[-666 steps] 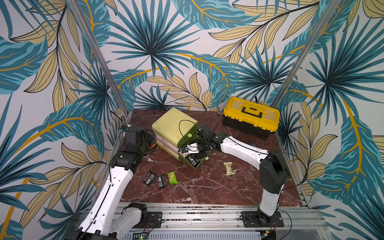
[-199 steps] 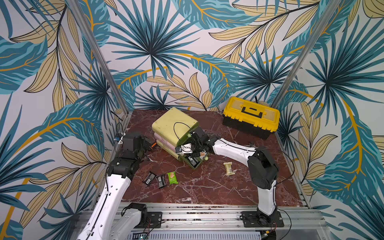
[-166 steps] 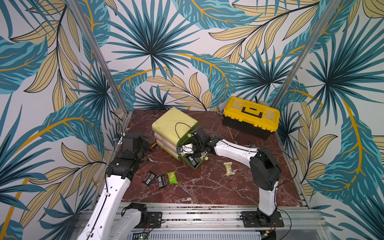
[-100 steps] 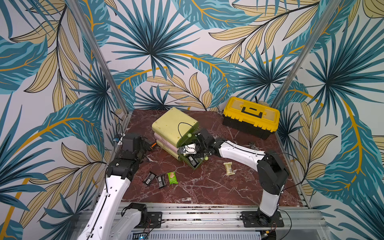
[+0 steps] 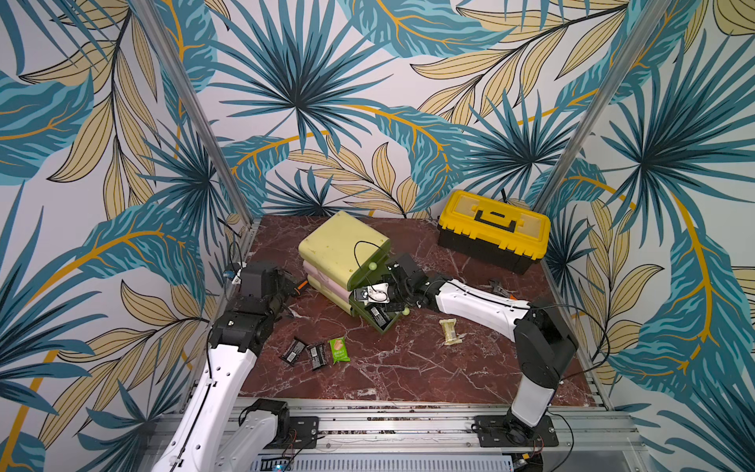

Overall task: Take the cookies out of the drawer
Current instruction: Pick up the cookie from the drawer, then place the cookie at the center of the board.

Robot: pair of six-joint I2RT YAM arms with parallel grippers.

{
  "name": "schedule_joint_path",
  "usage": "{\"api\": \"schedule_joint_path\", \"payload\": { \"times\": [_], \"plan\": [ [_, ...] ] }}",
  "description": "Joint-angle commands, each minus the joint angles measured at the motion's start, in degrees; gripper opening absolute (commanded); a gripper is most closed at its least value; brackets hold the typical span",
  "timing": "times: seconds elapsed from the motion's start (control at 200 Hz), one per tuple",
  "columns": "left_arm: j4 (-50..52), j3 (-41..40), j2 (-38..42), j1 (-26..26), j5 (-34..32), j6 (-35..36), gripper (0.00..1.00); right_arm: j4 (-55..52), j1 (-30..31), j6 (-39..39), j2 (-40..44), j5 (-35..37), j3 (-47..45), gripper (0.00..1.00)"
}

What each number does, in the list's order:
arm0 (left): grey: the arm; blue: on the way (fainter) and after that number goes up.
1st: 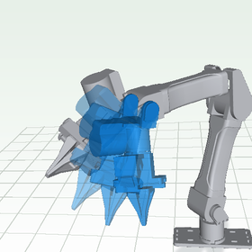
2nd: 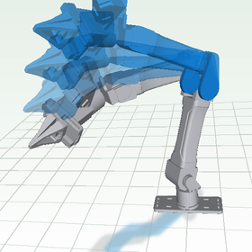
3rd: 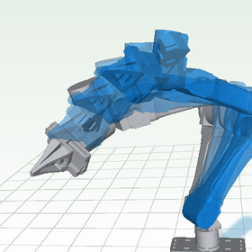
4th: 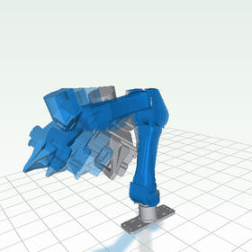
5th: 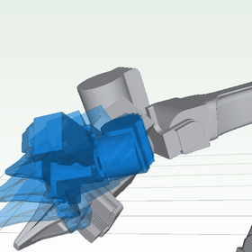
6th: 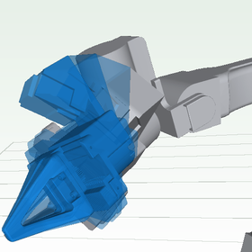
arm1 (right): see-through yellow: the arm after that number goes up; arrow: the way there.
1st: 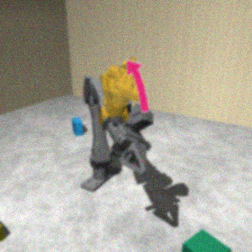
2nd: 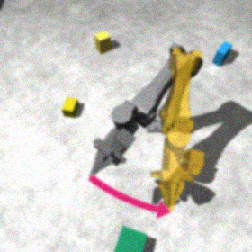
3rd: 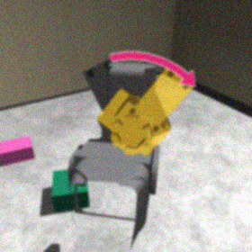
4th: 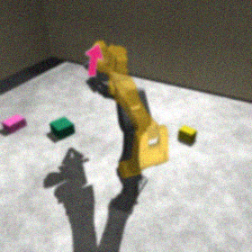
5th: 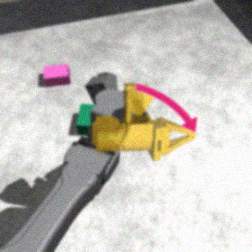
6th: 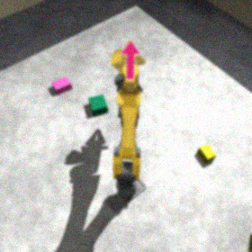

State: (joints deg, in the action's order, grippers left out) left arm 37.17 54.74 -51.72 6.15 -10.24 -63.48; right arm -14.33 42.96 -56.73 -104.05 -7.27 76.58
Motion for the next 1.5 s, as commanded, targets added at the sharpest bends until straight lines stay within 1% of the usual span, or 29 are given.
{"api": "schedule_joint_path", "payload": {
  "times": [0.0,0.055,0.095,0.27,0.516,0.681,0.816,0.881,0.961,0.977,1.087,1.197,1.357,1.492],
  "plan": [
    [-0.1,0.4,0.1,-0.6,0.1,1.1,0.54,1.2,0.0,2.2,-0.2,0.2,-1.0,0.3],
    [-0.1,0.4,0.0,-0.6,0.2,1.1,0.54,1.3,0.0,2.3,-0.1,0.3,-1.0,0.29],
    [-0.1,0.5,0.1,-0.6,0.2,1.1,0.54,3.5,0.0,2.6,0.0,0.2,-1.0,0.29],
    [-0.6,0.4,-0.2,-0.7,0.5,1.3,0.54,3.2,0.0,4.2,2.6,-0.1,-2.0,0.29],
    [-1.4,0.8,-1.2,-0.6,0.8,1.9,0.54,3.0,0.0,7.8,12.6,-1.1,-10.1,0.29],
    [-2.4,1.0,-2.2,-0.7,1.5,2.1,0.54,4.4,-0.1,12.5,19.1,0.7,-14.4,0.29],
    [-3.1,1.5,-3.0,-0.7,2.1,2.5,0.54,4.4,-0.1,20.8,22.7,5.2,-15.4,0.27],
    [-3.4,1.4,-3.2,-0.7,2.6,2.8,0.54,3.7,-0.1,27.1,23.8,8.9,-15.1,0.25],
    [-3.5,1.5,-3.3,-0.7,2.9,3.1,0.54,2.4,-0.2,34.7,25.4,12.2,-14.8,0.24],
    [-3.5,1.5,-3.3,-0.7,2.9,3.1,0.54,0.4,-0.1,36.1,25.6,12.7,-14.9,0.24],
    [-3.8,1.5,-3.3,-0.7,2.9,3.2,0.54,-3.6,-0.1,46.3,28.3,17.9,-15.1,0.23],
    [-4.1,1.4,-3.5,-0.7,3.0,3.2,0.54,-9.6,-0.1,53.1,30.7,22.9,-15.2,0.23],
    [-4.6,1.8,-4.4,-0.8,3.4,3.3,0.54,-20.0,-0.2,62.2,33.4,25.7,-15.6,0.22],
    [-5.0,1.9,-4.8,-0.8,3.6,3.4,0.54,-27.0,-0.1,71.5,34.2,23.8,-17.8,0.21]
  ]
}}
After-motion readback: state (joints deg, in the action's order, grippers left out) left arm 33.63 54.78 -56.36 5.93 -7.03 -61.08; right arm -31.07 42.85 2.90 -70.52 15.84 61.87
